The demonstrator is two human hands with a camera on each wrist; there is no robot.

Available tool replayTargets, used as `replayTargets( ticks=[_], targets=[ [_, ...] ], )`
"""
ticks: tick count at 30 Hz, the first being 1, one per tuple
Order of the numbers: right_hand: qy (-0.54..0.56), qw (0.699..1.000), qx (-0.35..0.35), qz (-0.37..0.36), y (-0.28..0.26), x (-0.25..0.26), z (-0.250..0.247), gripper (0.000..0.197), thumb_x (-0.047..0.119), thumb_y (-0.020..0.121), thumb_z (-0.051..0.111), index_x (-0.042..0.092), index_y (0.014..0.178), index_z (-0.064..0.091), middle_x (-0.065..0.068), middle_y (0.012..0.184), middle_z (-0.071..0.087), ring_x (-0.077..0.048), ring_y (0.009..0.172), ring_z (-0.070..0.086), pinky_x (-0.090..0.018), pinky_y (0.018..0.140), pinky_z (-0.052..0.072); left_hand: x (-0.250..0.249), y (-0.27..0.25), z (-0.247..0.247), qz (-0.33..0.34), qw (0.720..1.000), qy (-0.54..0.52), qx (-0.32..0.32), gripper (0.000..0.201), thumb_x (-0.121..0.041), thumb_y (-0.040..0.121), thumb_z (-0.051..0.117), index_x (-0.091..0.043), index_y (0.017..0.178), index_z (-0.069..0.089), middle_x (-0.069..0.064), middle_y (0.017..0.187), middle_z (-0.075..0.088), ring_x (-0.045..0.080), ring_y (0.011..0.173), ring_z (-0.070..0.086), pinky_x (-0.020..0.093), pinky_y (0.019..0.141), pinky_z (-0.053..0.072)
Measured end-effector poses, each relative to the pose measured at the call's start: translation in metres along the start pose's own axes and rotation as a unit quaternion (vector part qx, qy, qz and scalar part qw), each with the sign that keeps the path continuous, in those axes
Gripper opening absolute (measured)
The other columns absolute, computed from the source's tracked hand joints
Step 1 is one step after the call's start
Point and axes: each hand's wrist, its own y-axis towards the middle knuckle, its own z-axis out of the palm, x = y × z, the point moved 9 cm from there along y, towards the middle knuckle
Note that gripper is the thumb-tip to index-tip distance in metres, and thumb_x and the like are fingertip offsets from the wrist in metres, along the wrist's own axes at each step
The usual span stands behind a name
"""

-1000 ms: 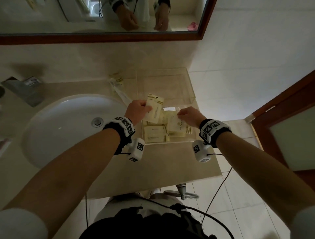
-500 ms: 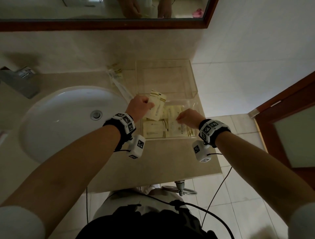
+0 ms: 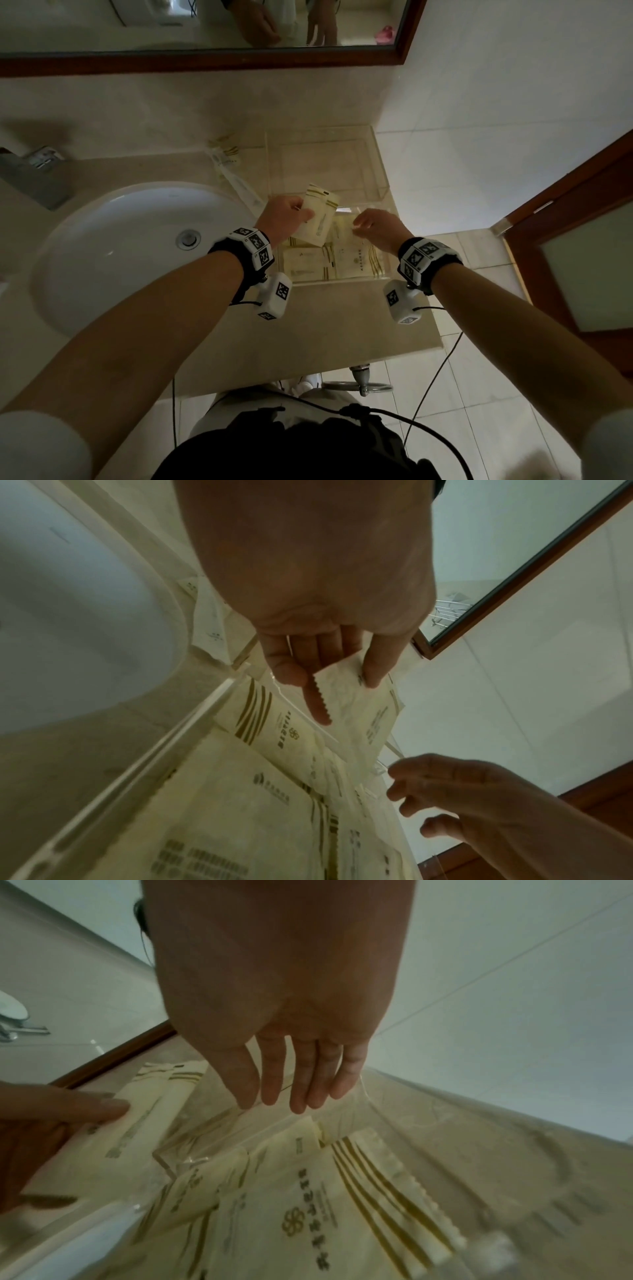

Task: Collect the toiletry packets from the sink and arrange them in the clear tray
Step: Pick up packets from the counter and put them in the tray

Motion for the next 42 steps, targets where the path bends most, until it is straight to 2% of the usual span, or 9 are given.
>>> replayTargets(
  ticks=[6, 12, 16, 20, 24, 27, 32, 36, 42],
  targets=[
    [0.252, 0.967, 0.013, 0.035, 0.001, 0.001, -0.008, 0.010, 0.016, 0.094, 0.056, 0.014, 0.103, 0.060, -0.005, 0.086, 0.068, -0.017, 0.073, 0.061, -0.026, 0.062, 0.045, -0.007, 0.008, 0.028, 0.004, 0.998, -0.013, 0.056, 0.014, -0.021, 0.087, 0.066, -0.010, 0.094, 0.070, 0.003, 0.076, 0.064, 0.013, 0.060, 0.057, 0.024, 0.055, 0.047],
    [0.216, 0.974, -0.030, 0.057, -0.002, -0.015, -0.018, 0.012, 0.009, 0.091, 0.054, 0.009, 0.080, 0.060, -0.004, 0.069, 0.061, -0.013, 0.056, 0.053, -0.014, 0.045, 0.038, -0.015, 0.011, 0.062, 0.001, 0.993, -0.004, 0.114, 0.022, -0.020, 0.085, 0.068, -0.001, 0.095, 0.071, 0.007, 0.077, 0.066, 0.012, 0.057, 0.057, 0.011, 0.041, 0.039],
    [0.174, 0.981, -0.043, 0.068, 0.000, -0.030, -0.020, 0.011, 0.012, 0.091, 0.056, 0.008, 0.083, 0.063, -0.001, 0.066, 0.062, -0.012, 0.056, 0.054, -0.019, 0.055, 0.041, -0.012, 0.010, 0.078, -0.024, 0.987, 0.031, 0.156, 0.018, -0.014, 0.083, 0.070, 0.003, 0.088, 0.069, 0.003, 0.065, 0.062, 0.009, 0.049, 0.055, 0.014, 0.045, 0.041],
    [0.187, 0.976, -0.064, 0.087, -0.001, -0.039, -0.025, 0.002, 0.013, 0.090, 0.061, 0.015, 0.091, 0.061, 0.001, 0.070, 0.063, -0.011, 0.057, 0.058, -0.018, 0.051, 0.040, -0.010, 0.011, 0.092, -0.050, 0.981, 0.043, 0.185, 0.015, -0.013, 0.083, 0.069, 0.001, 0.086, 0.069, 0.005, 0.065, 0.065, 0.012, 0.048, 0.060, 0.013, 0.043, 0.040],
    [0.189, 0.973, -0.070, 0.115, -0.005, -0.051, -0.025, 0.026, 0.011, 0.088, 0.062, 0.017, 0.112, 0.055, -0.001, 0.087, 0.066, -0.010, 0.065, 0.062, -0.021, 0.057, 0.043, -0.012, 0.012, 0.105, -0.066, 0.979, 0.025, 0.193, 0.010, -0.011, 0.082, 0.070, -0.001, 0.082, 0.067, 0.007, 0.065, 0.066, 0.012, 0.044, 0.061, 0.016, 0.051, 0.046],
    [0.176, 0.974, -0.074, 0.124, -0.006, -0.058, -0.024, 0.033, 0.011, 0.086, 0.063, 0.016, 0.118, 0.055, -0.004, 0.094, 0.068, -0.011, 0.068, 0.064, -0.027, 0.069, 0.050, -0.014, 0.015, 0.113, -0.079, 0.978, 0.015, 0.190, 0.009, -0.010, 0.081, 0.070, -0.002, 0.080, 0.066, 0.011, 0.070, 0.067, 0.020, 0.050, 0.062, 0.029, 0.065, 0.052],
    [0.176, 0.972, -0.087, 0.131, -0.004, -0.066, -0.029, 0.039, 0.011, 0.084, 0.064, 0.016, 0.121, 0.054, -0.003, 0.093, 0.069, -0.018, 0.077, 0.068, -0.034, 0.084, 0.054, -0.017, 0.022, 0.119, -0.085, 0.981, 0.026, 0.170, 0.011, -0.010, 0.080, 0.069, -0.002, 0.075, 0.065, 0.010, 0.065, 0.066, 0.017, 0.045, 0.059, 0.026, 0.060, 0.050],
    [0.175, 0.972, -0.085, 0.130, -0.003, -0.065, -0.031, 0.037, 0.012, 0.083, 0.064, 0.017, 0.118, 0.055, -0.001, 0.092, 0.068, -0.018, 0.074, 0.069, -0.034, 0.082, 0.054, -0.015, 0.024, 0.122, -0.089, 0.982, 0.031, 0.165, 0.016, -0.010, 0.081, 0.069, 0.005, 0.088, 0.070, 0.014, 0.071, 0.070, 0.012, 0.038, 0.057, 0.026, 0.059, 0.052],
    [0.176, 0.972, -0.080, 0.131, -0.002, -0.067, -0.032, 0.031, 0.011, 0.084, 0.064, 0.017, 0.113, 0.058, 0.001, 0.090, 0.065, -0.012, 0.064, 0.065, -0.028, 0.073, 0.050, -0.022, 0.019, 0.123, -0.051, 0.983, 0.038, 0.171, 0.019, -0.020, 0.083, 0.069, -0.006, 0.096, 0.072, 0.011, 0.084, 0.075, 0.016, 0.049, 0.058, 0.025, 0.057, 0.052]
  ],
)
